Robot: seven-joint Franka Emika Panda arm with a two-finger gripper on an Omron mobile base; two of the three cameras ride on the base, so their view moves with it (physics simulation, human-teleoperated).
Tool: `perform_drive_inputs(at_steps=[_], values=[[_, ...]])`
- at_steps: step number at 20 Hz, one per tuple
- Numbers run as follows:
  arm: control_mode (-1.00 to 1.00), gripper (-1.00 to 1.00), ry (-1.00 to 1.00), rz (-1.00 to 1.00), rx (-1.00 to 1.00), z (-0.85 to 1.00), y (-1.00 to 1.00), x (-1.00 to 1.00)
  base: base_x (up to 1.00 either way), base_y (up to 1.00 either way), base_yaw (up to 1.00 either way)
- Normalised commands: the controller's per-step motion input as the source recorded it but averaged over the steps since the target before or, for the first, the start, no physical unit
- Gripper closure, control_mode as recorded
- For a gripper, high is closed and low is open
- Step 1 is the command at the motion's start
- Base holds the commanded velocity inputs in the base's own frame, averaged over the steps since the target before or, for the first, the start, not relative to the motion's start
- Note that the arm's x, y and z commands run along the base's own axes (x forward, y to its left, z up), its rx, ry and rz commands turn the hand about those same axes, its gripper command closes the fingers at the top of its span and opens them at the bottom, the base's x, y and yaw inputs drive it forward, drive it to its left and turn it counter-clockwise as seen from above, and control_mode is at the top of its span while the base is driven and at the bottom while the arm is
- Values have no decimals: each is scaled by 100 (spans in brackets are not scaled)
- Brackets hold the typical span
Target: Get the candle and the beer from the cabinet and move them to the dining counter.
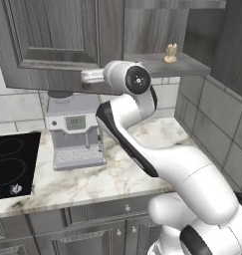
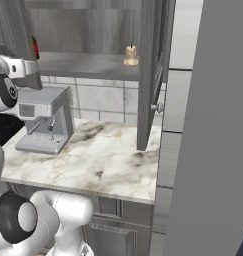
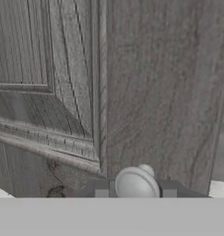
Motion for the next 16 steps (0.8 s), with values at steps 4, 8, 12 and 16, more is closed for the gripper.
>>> perform_drive_inputs(at_steps=[4, 8, 12, 16], values=[[-100, 100, 0, 5, -4, 0, 54, -34, 0, 0, 0], [-100, 100, 0, 4, -4, 0, 54, -36, 0, 0, 0], [-100, 100, 1, 4, -4, 0, 56, -34, 0, 0, 0], [-100, 100, 1, 2, -5, 0, 65, -25, 0, 0, 0]])
